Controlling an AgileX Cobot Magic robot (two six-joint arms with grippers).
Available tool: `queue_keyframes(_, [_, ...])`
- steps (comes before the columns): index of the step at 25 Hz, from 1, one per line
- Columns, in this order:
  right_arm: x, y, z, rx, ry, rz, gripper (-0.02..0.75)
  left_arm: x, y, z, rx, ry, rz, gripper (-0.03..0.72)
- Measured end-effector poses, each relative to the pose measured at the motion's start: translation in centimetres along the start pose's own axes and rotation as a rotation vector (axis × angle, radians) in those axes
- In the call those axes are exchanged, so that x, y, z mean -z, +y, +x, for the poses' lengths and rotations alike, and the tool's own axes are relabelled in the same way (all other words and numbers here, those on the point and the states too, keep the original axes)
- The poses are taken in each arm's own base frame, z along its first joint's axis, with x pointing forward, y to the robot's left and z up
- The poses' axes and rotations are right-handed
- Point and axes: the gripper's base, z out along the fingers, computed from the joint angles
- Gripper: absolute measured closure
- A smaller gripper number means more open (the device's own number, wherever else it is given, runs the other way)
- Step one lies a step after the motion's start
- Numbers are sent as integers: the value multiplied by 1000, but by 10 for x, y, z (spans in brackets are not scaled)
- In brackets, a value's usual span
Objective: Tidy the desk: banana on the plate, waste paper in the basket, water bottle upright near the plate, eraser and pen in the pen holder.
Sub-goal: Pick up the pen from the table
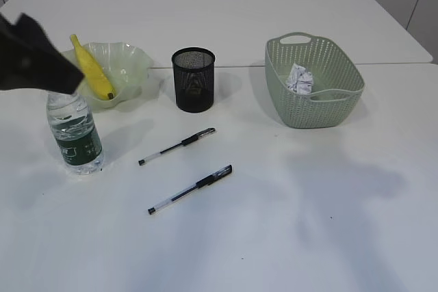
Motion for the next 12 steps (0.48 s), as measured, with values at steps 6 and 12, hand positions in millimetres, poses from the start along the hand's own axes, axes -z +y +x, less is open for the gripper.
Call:
queue_keyframes(6, [0,2,0,-6,2,-18,309,-71,-15,-36,-105,106,30,193])
queue_keyframes(12, [0,4,0,-17,6,-42,308,-143,-22,-49,-123,211,59,193])
